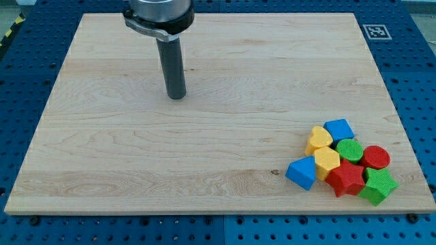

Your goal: Slide the group of the blocks a bit right

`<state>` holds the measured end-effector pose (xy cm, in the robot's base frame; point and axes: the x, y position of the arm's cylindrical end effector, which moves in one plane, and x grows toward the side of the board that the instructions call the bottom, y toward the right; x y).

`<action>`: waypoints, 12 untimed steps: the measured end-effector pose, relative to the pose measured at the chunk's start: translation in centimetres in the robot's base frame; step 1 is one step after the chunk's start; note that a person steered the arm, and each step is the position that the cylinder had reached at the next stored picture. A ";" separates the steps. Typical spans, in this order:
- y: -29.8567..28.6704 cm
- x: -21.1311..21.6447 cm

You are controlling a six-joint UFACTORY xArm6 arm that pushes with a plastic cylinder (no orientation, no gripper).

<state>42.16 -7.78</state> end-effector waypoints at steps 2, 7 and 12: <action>0.2 0.0; 13.5 19.7; 20.5 19.7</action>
<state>61.87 12.67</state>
